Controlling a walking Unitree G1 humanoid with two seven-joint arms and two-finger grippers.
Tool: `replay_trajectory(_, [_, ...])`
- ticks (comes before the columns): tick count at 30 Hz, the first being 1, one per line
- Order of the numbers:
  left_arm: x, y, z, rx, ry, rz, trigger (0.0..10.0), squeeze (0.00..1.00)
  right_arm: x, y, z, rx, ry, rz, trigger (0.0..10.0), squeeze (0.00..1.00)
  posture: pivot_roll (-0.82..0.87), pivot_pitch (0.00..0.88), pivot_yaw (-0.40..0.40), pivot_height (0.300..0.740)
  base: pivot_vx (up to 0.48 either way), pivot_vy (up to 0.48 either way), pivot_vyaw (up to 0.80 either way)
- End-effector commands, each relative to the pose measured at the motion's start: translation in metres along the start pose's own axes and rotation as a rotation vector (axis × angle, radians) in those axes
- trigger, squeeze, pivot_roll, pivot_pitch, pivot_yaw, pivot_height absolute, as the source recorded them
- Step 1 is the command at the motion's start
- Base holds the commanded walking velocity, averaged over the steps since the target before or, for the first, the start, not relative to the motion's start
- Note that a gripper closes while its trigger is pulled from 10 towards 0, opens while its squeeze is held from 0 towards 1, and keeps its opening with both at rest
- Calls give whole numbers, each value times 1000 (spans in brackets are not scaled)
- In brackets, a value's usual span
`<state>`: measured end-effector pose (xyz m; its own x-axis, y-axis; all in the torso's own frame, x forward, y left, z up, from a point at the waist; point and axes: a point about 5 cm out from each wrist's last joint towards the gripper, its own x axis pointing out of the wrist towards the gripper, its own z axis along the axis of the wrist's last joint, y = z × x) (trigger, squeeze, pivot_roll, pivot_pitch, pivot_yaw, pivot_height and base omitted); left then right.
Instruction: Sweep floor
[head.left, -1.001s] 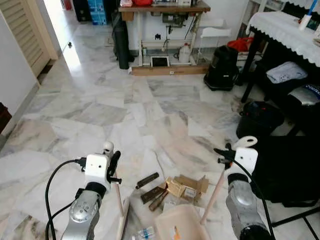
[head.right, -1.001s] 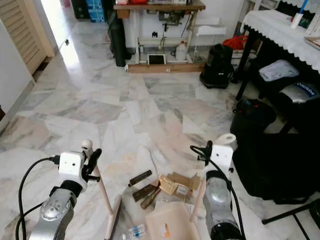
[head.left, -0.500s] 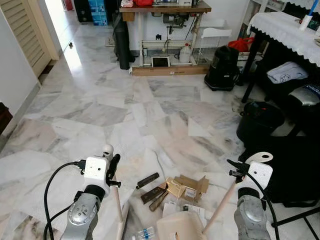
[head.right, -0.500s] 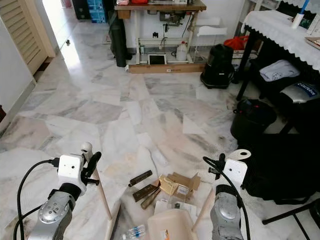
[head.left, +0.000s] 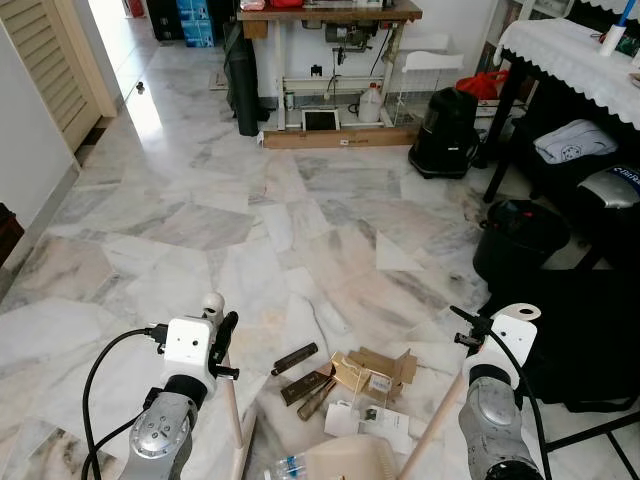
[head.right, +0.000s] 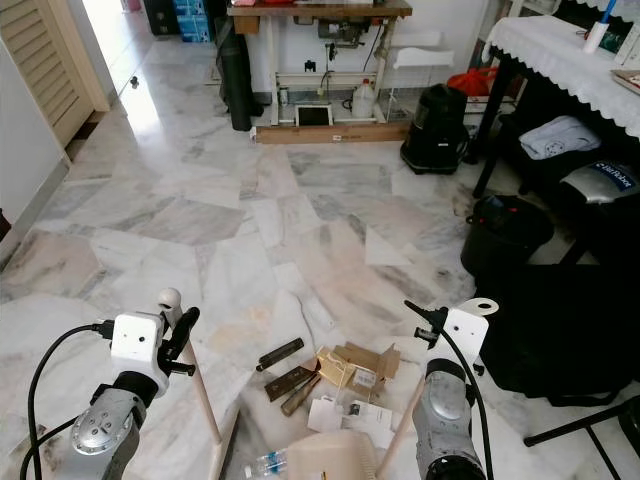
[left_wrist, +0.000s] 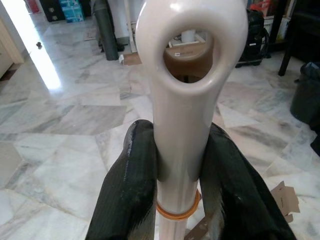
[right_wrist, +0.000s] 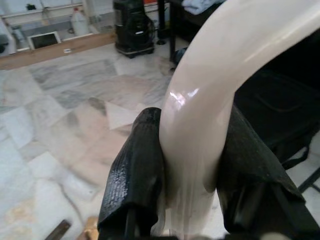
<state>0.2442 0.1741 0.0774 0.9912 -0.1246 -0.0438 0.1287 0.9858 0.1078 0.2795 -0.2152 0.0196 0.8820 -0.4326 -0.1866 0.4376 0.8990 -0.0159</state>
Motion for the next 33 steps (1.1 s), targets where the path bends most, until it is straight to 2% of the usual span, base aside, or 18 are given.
replay_trajectory(1, [-1,2,9,18,-34,0,10000,0,3,-2,5,-27,-31,-15,10000,0,90,43,-13,740,0,0,0])
replay_trajectory(4, [-4,3,9,21,-28,0,10000,0,4,-6,6,-32,-38,-44,10000,0,90,54,-8,740,0,0,0])
replay_trajectory(16, [-6,1,13,20,-24,-7,10000,0,6,-1,6,-64,-31,-49,10000,0,104,77,-6,740,0,0,0])
replay_trajectory(25, [-14,4,15,19,-1,-8,10000,0,5,10,5,-73,-26,-41,10000,0,130,119,-9,740,0,0,0])
replay_trajectory(33, [-15,5,17,17,7,-11,10000,0,8,19,10,-54,-21,-26,10000,0,133,135,-8,740,0,0,0])
